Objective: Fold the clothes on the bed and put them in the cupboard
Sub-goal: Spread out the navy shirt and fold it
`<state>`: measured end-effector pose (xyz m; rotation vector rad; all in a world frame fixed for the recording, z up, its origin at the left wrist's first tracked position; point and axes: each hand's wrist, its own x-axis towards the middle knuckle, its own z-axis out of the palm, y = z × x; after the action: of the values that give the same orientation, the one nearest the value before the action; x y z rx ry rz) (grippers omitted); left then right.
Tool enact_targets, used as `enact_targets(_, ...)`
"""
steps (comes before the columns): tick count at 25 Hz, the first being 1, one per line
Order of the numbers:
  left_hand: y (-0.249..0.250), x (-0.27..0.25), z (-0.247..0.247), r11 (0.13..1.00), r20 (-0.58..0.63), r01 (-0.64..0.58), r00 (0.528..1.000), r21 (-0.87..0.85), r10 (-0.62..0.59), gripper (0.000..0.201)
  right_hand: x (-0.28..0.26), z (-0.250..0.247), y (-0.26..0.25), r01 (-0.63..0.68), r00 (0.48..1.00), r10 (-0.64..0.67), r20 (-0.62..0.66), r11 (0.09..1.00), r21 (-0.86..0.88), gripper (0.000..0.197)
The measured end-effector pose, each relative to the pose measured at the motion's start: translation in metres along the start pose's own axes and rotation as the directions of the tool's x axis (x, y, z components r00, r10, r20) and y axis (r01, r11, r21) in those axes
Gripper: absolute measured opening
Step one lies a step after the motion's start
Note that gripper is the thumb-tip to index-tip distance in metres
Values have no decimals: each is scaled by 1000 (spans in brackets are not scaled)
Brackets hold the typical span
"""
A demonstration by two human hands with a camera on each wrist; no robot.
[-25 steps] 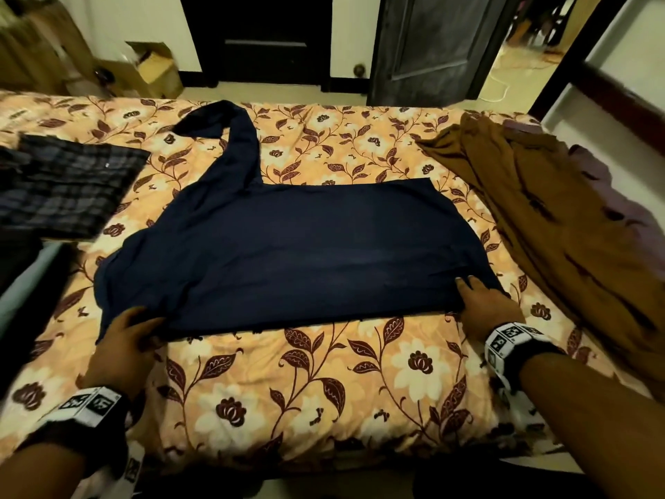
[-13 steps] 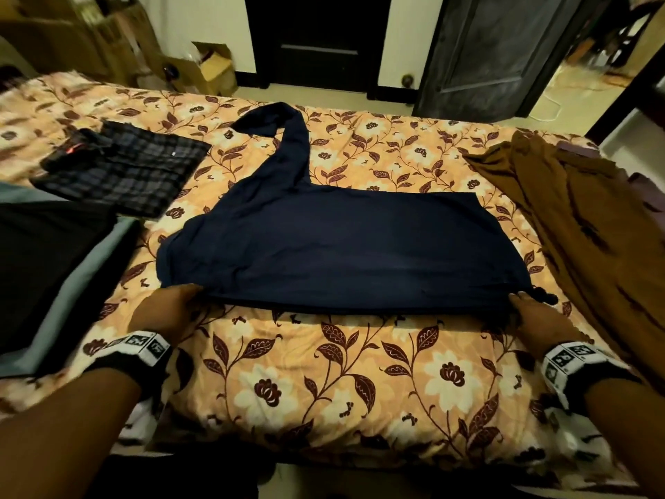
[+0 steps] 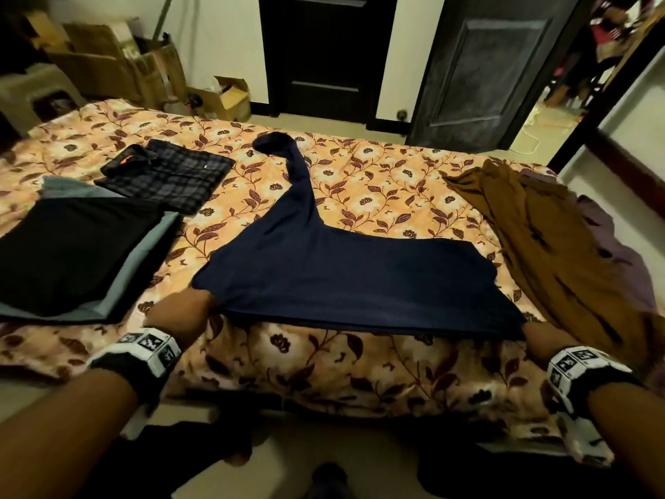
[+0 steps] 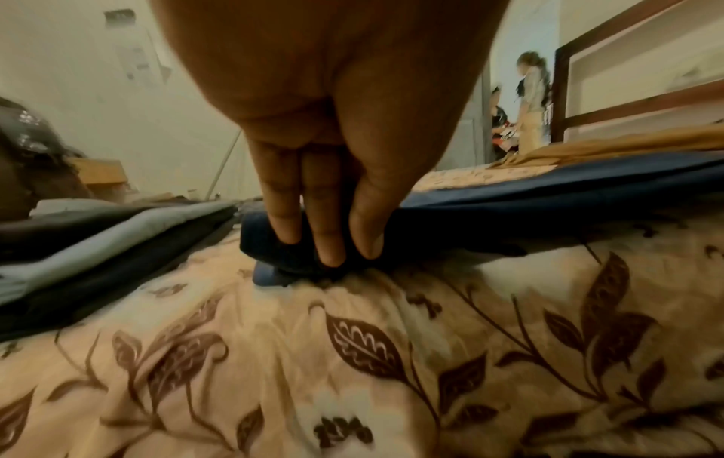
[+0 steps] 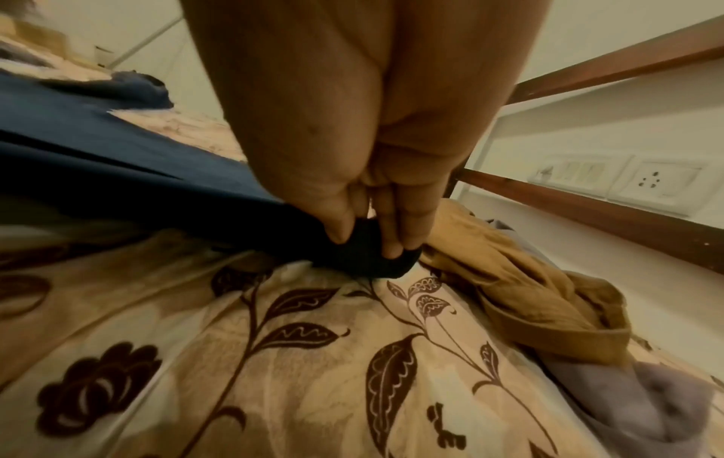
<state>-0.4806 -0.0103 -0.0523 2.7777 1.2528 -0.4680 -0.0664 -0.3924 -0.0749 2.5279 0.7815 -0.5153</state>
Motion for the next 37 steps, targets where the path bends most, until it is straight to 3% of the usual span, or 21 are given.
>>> enact_targets(3, 24, -36, 36, 999, 176, 36, 984, 25, -40, 25, -19, 26, 1, 8, 997, -5, 74, 999, -43, 26)
enact_targets(6, 42, -38, 37, 998, 286, 40, 957, 51, -53, 24, -26, 30, -8, 5, 996, -2, 88, 1000, -29, 47)
enact_targets(10, 80, 4, 5, 996, 33, 33, 999, -86, -30, 24, -7, -1, -58, 148, 989, -149, -12, 988, -32, 41)
enact_targets(12, 117, 34, 2, 987, 43, 14, 999, -162, -7, 30, 7, -14, -114, 285, 957, -282, -75, 958, 37, 39)
enact_targets(14, 158, 67, 18, 979, 141, -61, 986, -196, 90, 44, 21, -22, -174, 473, 878, -458, -139, 875, 100, 47)
enact_targets(16, 158, 104, 40, 964, 211, -50, 972, -262, 107, 59, 43, -23, -211, 560, 828, -543, -138, 812, 165, 54)
enact_targets(18, 115, 130, 58, 969, 237, 41, 971, -244, 18, 68, 76, -13, -199, 476, 878, -471, -83, 846, 240, 61)
enact_targets(21, 45, 151, 71, 994, 201, 87, 977, -66, -72, 74, 140, 8, -105, 161, 987, -161, -27, 932, 325, 69)
enact_targets(23, 28, 165, 56, 984, -21, 140, 990, -113, -143, 62, 173, 8, -34, -27, 997, 51, -57, 933, 359, 73)
enact_targets(25, 19, 194, 37, 949, -216, 239, 935, -206, -283, 53, 195, -4, 6, -93, 978, 167, -128, 889, 448, 69)
enact_targets(26, 16, 208, 29, 929, -205, 286, 919, -236, -336, 56, 203, -13, 11, -99, 964, 207, -167, 863, 496, 60)
enact_targets(28, 13, 230, 12, 852, -36, 360, 914, -381, -403, 64, 218, -30, 5, -52, 953, 219, -208, 797, 602, 52)
enact_targets(30, 21, 245, -3, 754, 113, 410, 903, -514, -414, 60, 229, -47, -10, 4, 965, 179, -192, 721, 693, 63)
enact_targets(31, 25, 249, -10, 725, 163, 425, 899, -542, -405, 51, 233, -51, -18, 4, 972, 175, -156, 652, 759, 67)
enact_targets(33, 32, 255, -22, 664, 211, 449, 887, -598, -410, 31, 236, -56, -35, -58, 981, 193, -11, 350, 935, 60)
enact_targets(35, 36, 259, -31, 497, 291, 460, 877, -736, -381, 9, 233, -62, -39, -138, 970, 218, 107, 136, 981, 47)
enact_targets(37, 29, 259, -37, 241, 353, 437, 879, -867, -322, 19, 224, -71, -36, -125, 971, 218, 100, 103, 987, 28)
